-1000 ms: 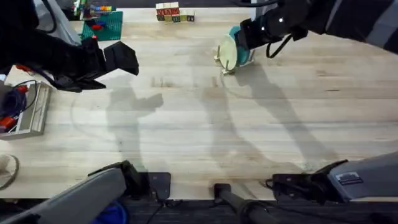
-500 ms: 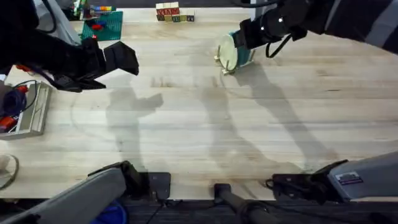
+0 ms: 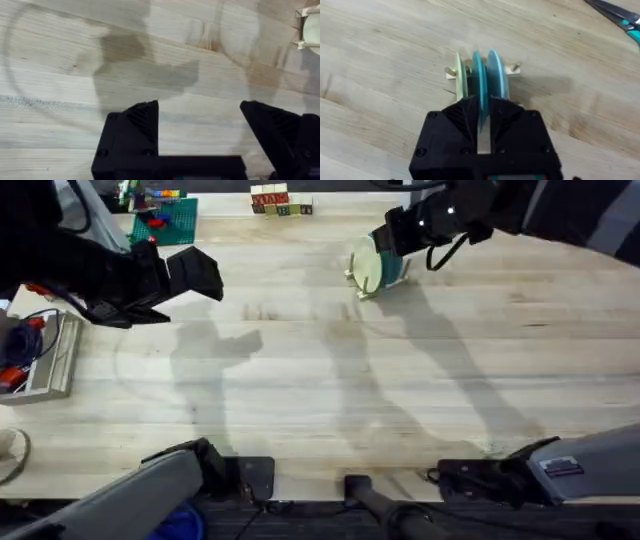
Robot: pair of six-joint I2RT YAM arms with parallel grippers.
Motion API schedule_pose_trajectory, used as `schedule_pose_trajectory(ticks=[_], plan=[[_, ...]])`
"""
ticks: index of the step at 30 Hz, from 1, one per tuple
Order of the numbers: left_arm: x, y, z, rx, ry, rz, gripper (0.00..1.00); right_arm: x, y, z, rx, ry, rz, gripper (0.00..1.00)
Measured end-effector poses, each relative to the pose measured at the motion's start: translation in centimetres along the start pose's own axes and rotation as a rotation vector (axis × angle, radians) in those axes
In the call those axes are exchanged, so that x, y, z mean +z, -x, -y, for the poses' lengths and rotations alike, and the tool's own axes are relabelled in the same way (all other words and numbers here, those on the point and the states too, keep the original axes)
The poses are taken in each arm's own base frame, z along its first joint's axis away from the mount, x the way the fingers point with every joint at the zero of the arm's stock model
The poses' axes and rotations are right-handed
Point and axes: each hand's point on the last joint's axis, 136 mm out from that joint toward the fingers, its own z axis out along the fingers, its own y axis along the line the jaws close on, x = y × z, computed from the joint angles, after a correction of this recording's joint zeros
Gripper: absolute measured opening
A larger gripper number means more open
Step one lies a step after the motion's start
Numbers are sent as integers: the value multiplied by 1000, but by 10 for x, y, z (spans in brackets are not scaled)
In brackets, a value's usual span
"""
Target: Pick up the plates from the table one by one and place each into a slot on the dish rack.
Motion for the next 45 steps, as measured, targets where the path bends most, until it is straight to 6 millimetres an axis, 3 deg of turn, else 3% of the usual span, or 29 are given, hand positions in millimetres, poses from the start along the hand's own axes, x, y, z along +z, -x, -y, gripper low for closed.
schedule_pose_trajectory(ticks=[9,11,15,18,20,21,23,24,33,45], plan=[[0,0,0,0,0,0,995,-7,3,0,1,1,13,207],[0,0,0,0,0,0,995,-17,8,0,2,3,36,247],[0,0,0,0,0,0,995,-50,18,1,8,8,93,441],[0,0,0,0,0,0,995,-72,24,2,10,10,132,487],[0,0,0,0,0,0,995,-85,28,2,12,11,161,572],[0,0,0,0,0,1,995,-92,30,3,10,12,177,655],[0,0,0,0,0,0,994,-106,34,3,0,13,208,920],[0,0,0,0,0,0,994,-113,36,4,-10,12,226,973],[0,0,0,0,0,0,995,-179,46,6,-42,11,368,992],[0,0,0,0,0,0,995,-197,12,9,-50,9,283,994]])
